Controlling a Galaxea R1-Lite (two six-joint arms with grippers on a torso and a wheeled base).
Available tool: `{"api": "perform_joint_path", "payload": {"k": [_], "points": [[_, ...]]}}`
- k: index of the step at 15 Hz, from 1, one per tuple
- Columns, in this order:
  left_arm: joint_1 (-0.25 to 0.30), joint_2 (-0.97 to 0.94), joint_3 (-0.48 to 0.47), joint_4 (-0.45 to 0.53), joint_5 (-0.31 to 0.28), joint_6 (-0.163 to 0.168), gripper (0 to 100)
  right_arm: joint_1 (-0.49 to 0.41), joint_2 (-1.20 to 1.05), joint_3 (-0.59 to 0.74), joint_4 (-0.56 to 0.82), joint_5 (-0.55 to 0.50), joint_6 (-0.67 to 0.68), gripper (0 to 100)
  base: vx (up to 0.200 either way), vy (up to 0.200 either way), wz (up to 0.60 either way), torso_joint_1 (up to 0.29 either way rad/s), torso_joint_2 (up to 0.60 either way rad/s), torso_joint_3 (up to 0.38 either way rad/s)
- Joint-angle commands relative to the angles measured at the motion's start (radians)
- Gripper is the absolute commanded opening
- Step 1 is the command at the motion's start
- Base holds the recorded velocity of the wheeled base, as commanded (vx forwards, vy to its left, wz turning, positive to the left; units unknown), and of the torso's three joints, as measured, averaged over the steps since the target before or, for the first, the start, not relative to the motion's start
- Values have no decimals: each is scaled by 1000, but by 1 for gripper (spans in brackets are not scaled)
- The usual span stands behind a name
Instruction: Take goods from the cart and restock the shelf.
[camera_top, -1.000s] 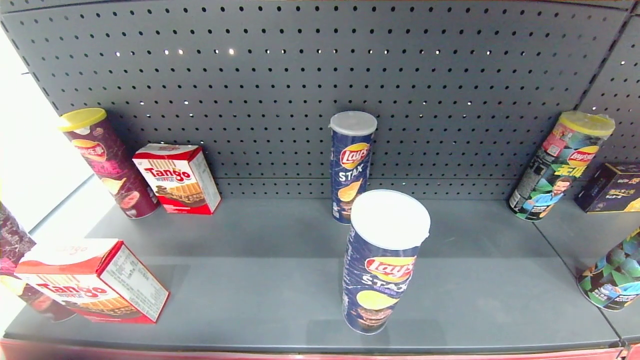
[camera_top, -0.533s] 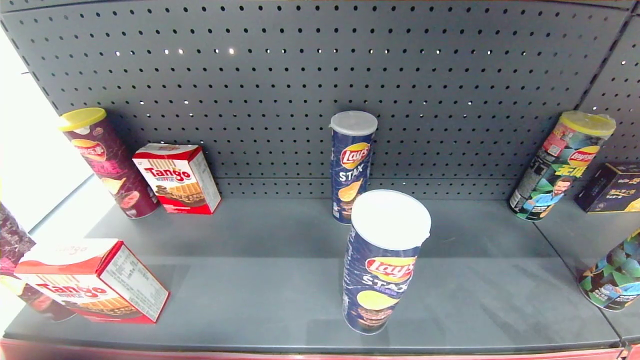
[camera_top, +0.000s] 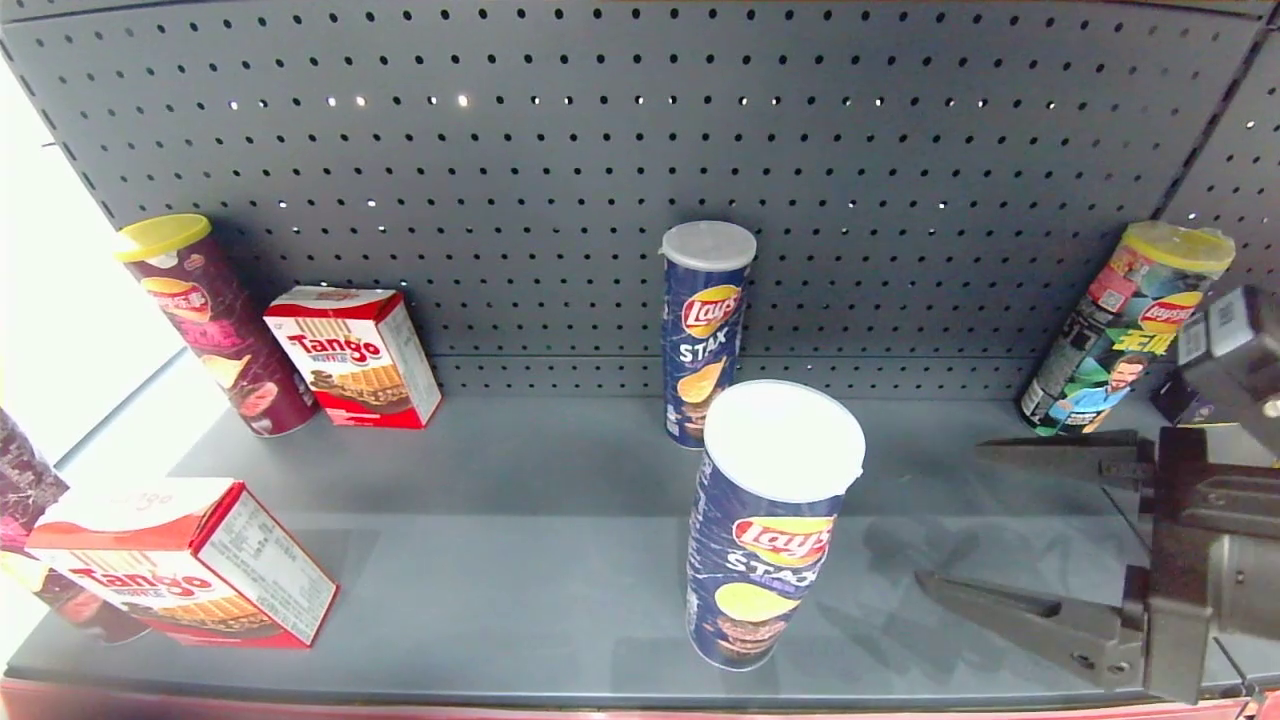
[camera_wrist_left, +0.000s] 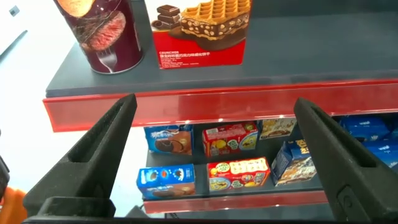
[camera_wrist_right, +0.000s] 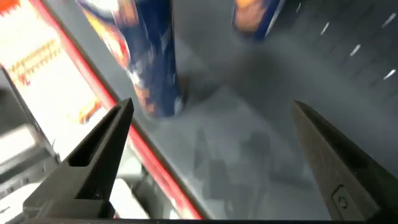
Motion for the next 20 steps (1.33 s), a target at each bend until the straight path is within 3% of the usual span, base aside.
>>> {"api": "perform_joint_path", "payload": {"k": [1, 20], "points": [[0, 2, 0, -1, 0, 2, 100, 3, 29, 43, -1, -1, 0, 100, 0, 0, 0, 0, 0, 0], [0, 2, 1, -4, 3, 2, 100, 6, 243, 12, -36, -21, -14, 100, 0, 0, 0, 0, 0, 0]]}}
